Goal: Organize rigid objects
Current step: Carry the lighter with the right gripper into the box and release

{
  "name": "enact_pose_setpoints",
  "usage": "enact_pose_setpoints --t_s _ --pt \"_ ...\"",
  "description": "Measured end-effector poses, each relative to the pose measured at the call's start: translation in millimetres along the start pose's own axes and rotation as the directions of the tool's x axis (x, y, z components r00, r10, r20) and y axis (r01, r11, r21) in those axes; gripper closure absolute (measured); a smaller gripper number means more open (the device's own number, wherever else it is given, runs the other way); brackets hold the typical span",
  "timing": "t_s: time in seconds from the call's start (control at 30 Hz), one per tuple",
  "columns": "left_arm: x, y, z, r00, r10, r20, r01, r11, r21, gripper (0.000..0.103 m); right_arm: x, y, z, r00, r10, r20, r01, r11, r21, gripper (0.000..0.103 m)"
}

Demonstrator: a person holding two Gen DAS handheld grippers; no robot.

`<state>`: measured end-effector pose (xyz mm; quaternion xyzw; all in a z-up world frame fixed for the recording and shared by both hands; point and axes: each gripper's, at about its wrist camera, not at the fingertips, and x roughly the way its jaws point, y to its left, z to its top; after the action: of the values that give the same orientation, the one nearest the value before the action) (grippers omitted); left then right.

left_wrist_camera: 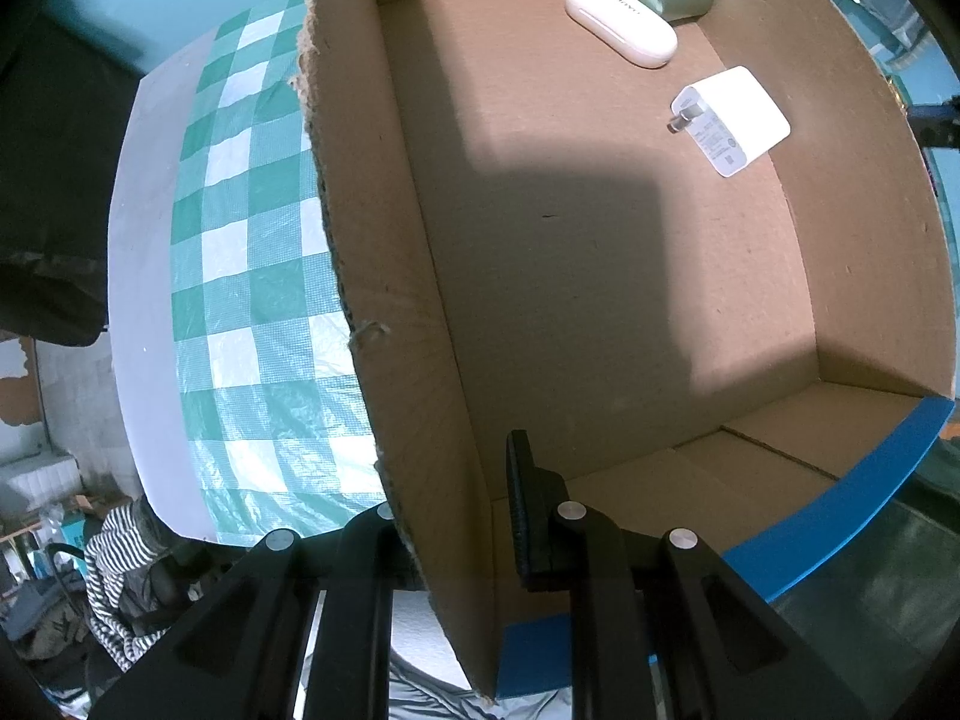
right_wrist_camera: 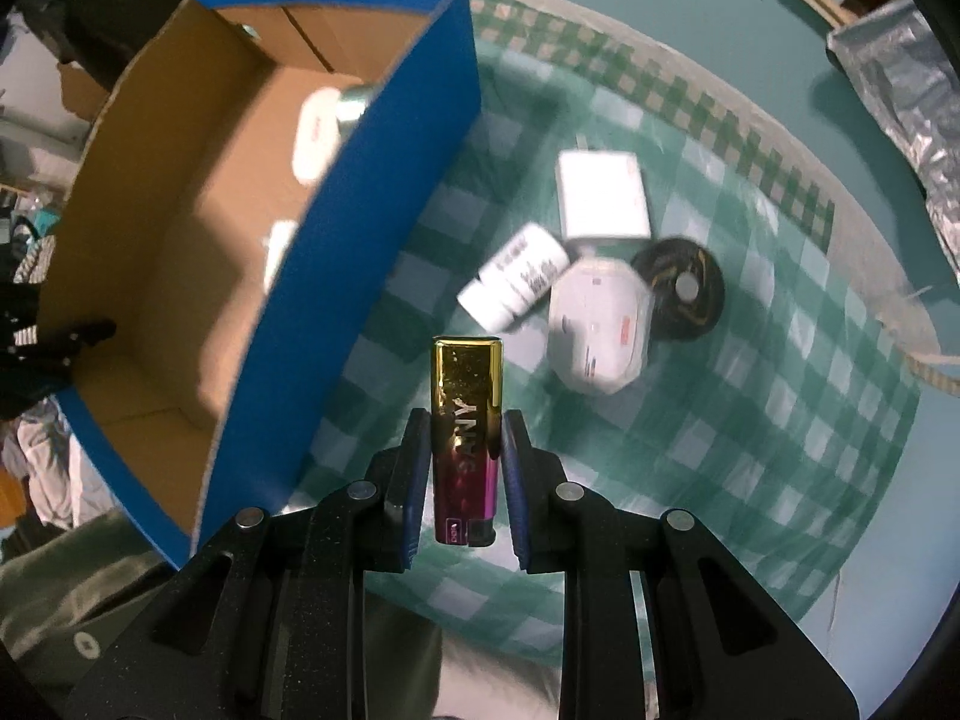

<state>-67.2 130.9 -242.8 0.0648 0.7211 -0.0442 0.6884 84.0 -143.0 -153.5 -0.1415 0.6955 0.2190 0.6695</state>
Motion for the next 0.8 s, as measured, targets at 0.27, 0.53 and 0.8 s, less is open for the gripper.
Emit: enact_pose_setpoints --t_s 0.27,0.53,0.8 --pt "0.8 -2.3 1.7 1.000 0.000 -0.001 0.000 1.000 -0.003 0.087 -26.4 19.2 19.1 0.999 0.011 0.045 -0.009 0.999 -0.046 0.081" --pt "0.1 0.2 4.7 1.000 -0.002 -0.004 0.002 1.000 -0.017 0.087 -40.1 41.3 50.2 0.997 0.014 0.072 -0.006 0.994 -0.112 0.081" --pt "-1.9 1.0 6.5 1.000 0.001 -0.003 -0.001 1.000 -0.016 0.087 -37.7 67.2 84.5 0.996 0.031 0.086 -0.016 0.986 -0.166 0.081"
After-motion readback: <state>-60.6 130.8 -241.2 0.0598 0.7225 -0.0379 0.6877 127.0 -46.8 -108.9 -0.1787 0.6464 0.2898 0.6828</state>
